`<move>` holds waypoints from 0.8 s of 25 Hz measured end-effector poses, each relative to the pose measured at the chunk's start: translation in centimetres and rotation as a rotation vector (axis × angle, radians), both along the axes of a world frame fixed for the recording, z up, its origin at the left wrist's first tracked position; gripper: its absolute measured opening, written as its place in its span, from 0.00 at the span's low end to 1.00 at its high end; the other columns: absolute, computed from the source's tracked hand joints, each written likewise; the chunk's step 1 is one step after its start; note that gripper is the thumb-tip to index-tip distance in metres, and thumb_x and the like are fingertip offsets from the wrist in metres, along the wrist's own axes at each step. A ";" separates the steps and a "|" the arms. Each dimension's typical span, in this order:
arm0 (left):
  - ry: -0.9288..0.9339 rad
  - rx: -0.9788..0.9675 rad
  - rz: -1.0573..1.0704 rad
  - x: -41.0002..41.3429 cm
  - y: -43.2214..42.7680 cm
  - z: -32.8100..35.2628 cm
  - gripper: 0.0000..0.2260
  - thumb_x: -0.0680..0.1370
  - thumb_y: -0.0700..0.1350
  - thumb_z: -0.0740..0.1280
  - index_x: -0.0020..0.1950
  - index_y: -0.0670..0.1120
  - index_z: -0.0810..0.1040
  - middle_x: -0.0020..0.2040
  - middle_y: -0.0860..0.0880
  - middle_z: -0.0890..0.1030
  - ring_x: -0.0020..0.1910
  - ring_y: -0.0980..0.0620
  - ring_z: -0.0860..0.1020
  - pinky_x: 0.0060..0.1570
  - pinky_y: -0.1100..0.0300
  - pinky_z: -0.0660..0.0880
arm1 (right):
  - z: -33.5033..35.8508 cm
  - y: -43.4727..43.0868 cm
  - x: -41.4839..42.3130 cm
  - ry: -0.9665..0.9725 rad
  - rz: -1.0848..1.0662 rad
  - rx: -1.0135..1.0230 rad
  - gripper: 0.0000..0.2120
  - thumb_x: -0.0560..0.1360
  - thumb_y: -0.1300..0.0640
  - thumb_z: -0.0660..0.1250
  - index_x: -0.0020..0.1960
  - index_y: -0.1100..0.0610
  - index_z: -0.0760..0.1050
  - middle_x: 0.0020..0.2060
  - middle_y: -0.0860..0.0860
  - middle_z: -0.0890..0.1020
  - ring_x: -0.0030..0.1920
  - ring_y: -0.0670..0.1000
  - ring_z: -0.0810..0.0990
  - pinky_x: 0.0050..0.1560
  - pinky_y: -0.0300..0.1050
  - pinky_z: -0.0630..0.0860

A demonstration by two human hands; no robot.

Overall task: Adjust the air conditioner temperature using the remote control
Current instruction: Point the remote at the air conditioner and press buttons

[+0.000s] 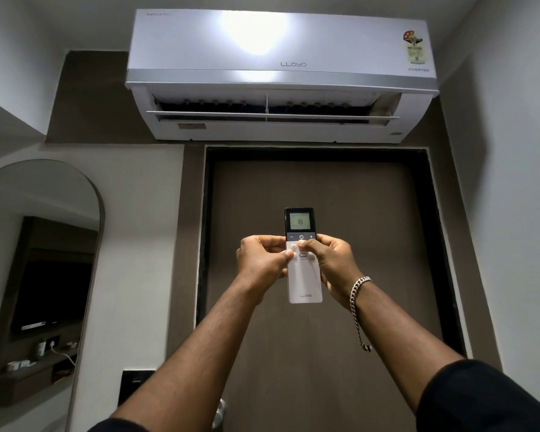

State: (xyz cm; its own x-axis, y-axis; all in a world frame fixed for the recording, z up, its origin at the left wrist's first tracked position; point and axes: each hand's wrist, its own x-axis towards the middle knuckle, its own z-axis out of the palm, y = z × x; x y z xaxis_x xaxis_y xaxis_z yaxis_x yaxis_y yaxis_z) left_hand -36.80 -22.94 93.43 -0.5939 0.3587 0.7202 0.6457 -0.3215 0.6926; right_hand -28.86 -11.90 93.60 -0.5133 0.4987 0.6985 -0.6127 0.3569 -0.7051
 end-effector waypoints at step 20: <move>-0.002 0.001 -0.032 0.2 -0.5 0.3 0.16 0.72 0.41 0.74 0.58 0.39 0.80 0.54 0.42 0.85 0.52 0.46 0.85 0.46 0.47 0.84 | 0.9 -1.4 1.0 -0.007 -0.104 -0.054 0.10 0.76 0.58 0.61 0.38 0.60 0.75 0.40 0.60 0.80 0.42 0.59 0.79 0.49 0.60 0.79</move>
